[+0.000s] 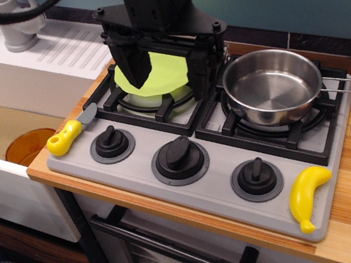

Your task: End effector reaching banana

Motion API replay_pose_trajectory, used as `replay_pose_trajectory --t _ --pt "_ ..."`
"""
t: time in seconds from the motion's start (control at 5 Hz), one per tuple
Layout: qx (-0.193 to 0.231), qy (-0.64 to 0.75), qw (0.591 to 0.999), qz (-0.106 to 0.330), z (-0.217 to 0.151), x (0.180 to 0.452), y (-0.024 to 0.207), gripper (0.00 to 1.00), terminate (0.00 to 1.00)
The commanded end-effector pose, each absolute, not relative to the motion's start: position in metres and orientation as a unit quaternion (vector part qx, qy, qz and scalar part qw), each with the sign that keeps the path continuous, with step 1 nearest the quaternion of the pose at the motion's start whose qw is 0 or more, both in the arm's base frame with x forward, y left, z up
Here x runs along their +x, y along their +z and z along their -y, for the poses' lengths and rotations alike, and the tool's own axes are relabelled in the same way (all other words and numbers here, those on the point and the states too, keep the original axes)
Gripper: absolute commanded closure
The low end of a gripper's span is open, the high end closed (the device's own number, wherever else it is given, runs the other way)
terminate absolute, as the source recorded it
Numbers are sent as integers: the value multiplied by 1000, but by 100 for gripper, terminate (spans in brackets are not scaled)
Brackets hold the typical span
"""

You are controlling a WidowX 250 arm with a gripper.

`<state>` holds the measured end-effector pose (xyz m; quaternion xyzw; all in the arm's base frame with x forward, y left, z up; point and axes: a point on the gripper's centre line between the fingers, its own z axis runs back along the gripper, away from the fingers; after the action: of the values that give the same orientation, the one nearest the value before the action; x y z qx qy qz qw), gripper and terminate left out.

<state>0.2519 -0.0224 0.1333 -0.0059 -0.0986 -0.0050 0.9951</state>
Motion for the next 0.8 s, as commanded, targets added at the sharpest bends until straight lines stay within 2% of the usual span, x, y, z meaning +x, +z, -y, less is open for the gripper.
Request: replay_pose_trajectory --t 0.0,0.6 --pt "-6 -5 995 99 22 252 133 0 0" --pt "3 41 993 109 73 261 109 0 0"
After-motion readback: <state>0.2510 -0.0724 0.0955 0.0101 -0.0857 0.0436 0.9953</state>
